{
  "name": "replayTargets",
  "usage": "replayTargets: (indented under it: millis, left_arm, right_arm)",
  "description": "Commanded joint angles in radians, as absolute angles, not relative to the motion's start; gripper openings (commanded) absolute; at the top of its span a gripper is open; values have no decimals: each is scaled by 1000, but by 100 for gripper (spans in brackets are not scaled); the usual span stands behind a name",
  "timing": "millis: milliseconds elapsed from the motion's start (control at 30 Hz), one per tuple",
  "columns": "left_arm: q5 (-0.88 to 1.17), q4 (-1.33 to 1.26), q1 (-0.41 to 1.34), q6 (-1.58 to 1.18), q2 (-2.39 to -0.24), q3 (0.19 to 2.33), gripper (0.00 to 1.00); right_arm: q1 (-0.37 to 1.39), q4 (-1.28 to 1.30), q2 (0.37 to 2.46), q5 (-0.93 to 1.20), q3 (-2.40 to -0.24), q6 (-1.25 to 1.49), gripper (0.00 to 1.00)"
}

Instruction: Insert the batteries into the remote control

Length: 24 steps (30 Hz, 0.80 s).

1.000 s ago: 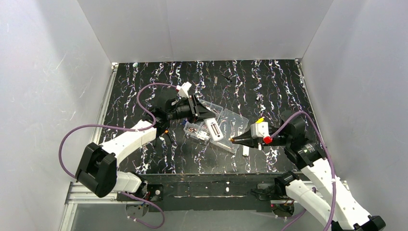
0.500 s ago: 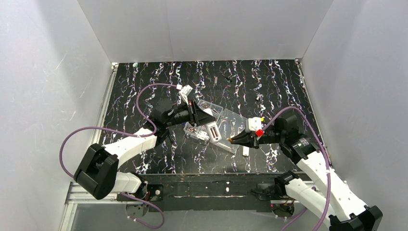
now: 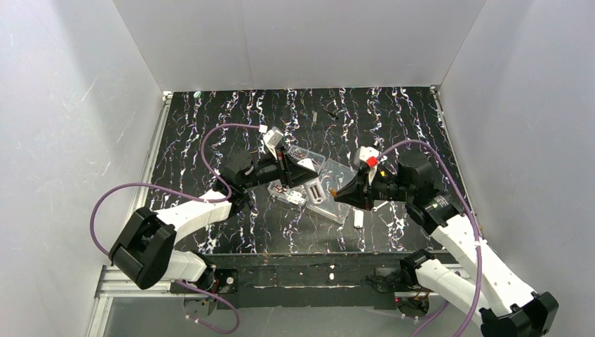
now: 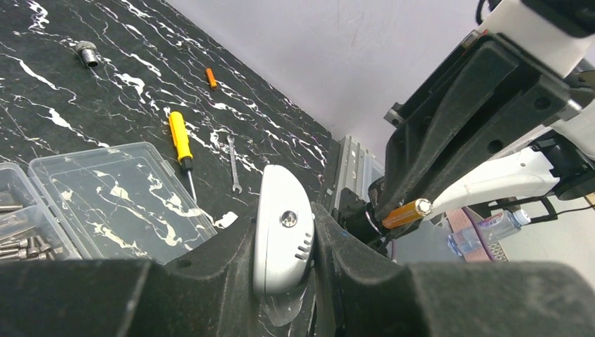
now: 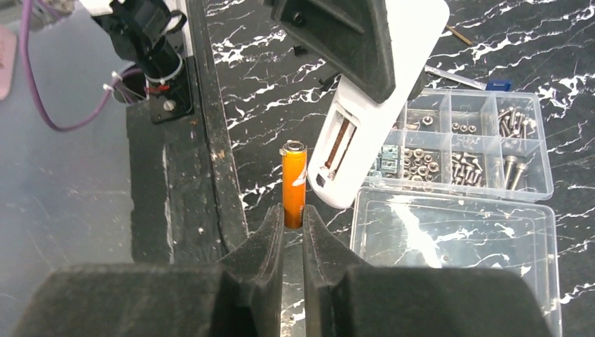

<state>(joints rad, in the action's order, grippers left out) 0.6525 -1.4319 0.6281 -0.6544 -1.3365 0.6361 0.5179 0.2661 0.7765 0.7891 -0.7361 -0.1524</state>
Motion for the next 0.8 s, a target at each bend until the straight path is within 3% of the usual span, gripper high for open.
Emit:
replayTargets:
  millis: [0,333,567,767]
  left_arm:
    - [629,-1541,633,-675,-1328,660,0]
    - [444,-1541,642,-933,-1370,695,0]
    - [365,-1541,660,-1039,-1375,705,0]
    - [315,-1541,681,-1041,-1367,694,0]
  right_arm:
    - [561,332,815,694,-885,-26,1]
    - [709,719,1010,375,-1208,38,1]
    - [719,1027,1208,336,-1435,3,1]
    - [723,1086,1261,321,-1505,10,1]
